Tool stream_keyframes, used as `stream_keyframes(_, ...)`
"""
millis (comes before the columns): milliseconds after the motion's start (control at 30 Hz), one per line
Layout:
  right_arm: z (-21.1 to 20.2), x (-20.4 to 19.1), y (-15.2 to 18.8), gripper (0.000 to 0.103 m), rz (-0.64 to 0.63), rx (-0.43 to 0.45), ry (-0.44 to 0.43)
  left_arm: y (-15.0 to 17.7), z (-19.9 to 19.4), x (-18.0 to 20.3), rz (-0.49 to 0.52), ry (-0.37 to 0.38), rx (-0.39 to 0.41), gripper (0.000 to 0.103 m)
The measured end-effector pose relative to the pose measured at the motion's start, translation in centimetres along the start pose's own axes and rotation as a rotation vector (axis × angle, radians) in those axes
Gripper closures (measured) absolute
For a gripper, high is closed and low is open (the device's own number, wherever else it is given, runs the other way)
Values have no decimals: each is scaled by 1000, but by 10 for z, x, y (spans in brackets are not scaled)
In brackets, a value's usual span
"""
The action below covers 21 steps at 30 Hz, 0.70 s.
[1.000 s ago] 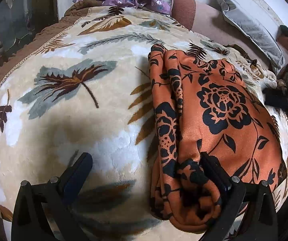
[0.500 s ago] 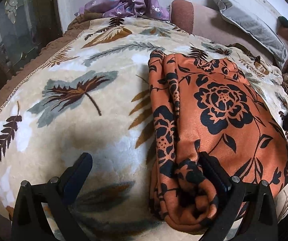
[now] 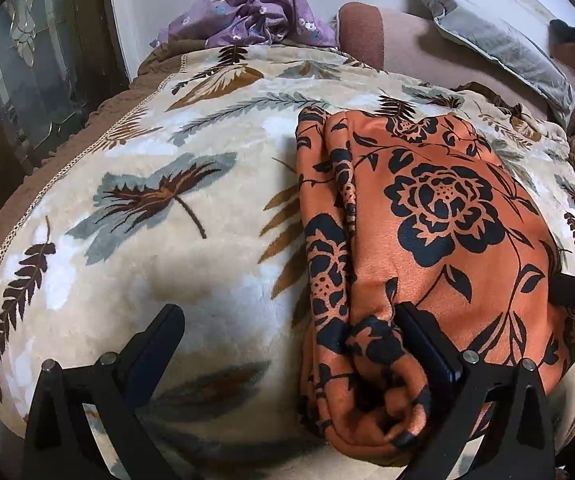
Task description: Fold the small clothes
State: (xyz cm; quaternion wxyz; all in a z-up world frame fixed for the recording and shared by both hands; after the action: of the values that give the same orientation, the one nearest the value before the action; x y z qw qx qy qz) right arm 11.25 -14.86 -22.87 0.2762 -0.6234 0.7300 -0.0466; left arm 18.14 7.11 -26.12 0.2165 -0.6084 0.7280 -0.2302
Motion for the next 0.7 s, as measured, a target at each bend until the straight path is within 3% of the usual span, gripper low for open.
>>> stream_keyframes(467,-4,3,7,57,-17,46,-15,5,-6,7,41,-75,43,0)
stream_keyframes(567,-14,1,6,57,-22,37,-19,1,-9,7,40,-80,8,0)
stream_keyframes(633,-28,4,6,57,0,35,-62,-4,-16,5,27,-67,-46,0)
stream_keyframes(700,-44,10,8,57,22,56,-108,-7,-28,3,9,-64,-42,0)
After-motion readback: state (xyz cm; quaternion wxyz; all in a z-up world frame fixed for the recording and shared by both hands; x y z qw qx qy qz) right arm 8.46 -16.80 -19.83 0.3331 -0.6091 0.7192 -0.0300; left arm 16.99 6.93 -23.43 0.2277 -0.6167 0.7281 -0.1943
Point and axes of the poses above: each gripper's, at about its wrist camera, not at the fingertips, and z roughly the way its jaws point, x to its right, y to its underside, the point moved 2 cm from there along z, roughly the way its jaws point, and after that the axes turned 2 degrees about z, right-handed, at the moved point
